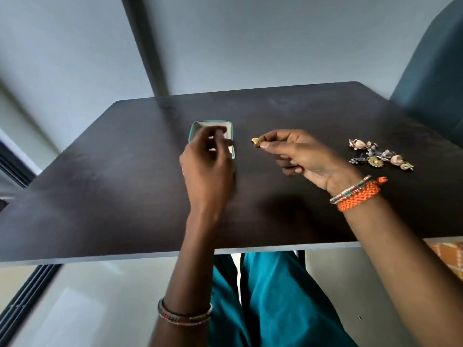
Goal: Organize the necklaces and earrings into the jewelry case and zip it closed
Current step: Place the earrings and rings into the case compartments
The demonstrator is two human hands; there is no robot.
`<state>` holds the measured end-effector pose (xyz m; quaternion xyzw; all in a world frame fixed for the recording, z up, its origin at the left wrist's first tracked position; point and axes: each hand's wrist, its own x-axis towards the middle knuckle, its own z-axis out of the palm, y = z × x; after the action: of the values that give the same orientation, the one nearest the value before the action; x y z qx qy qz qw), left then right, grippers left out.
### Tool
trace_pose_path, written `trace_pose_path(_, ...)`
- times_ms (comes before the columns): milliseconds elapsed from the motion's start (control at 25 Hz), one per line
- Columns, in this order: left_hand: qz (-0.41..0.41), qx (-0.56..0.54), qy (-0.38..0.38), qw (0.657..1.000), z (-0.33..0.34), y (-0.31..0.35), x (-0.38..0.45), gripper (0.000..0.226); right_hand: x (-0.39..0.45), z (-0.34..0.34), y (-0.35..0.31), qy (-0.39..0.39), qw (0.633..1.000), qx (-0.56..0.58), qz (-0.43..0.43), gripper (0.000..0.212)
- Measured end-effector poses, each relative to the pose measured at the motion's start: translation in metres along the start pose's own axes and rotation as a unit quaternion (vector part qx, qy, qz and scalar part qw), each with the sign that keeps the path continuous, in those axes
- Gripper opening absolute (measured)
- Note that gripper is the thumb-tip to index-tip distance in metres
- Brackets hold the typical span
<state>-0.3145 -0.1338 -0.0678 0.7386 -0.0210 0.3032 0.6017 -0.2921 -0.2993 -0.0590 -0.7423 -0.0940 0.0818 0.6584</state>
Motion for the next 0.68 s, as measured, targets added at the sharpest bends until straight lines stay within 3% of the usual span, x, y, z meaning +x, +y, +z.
trace_pose_path(120, 0.031, 0.1, 0.039, 0.994, -0.027, -0.02, 0.025, 0.019, 0.03, 0.016, 0.001, -0.044, 0.999, 0.012, 0.026, 0.007)
trace_pose_path(200, 0.007, 0.164, 0.03, 0.986, -0.041, -0.041, 0.036, 0.035, 0.05, 0.024, -0.002, -0.085, 0.995, 0.007, 0.055, 0.008)
trace_pose_path(360, -0.08, 0.241, -0.147, 0.956, -0.055, -0.064, 0.034, 0.063, 0.077, 0.027, -0.01, -0.102, 0.987, -0.053, 0.115, 0.013)
trace_pose_path(480, -0.066, 0.335, -0.198, 0.919, -0.051, -0.069, 0.025, 0.049, 0.08, 0.029, -0.001, -0.082, 0.987, -0.07, 0.123, 0.018)
trace_pose_path(680, -0.057, 0.343, -0.186, 0.919, -0.05, -0.071, 0.025, 0.047, 0.081, 0.031, 0.014, -0.051, 0.993, -0.087, 0.068, 0.014)
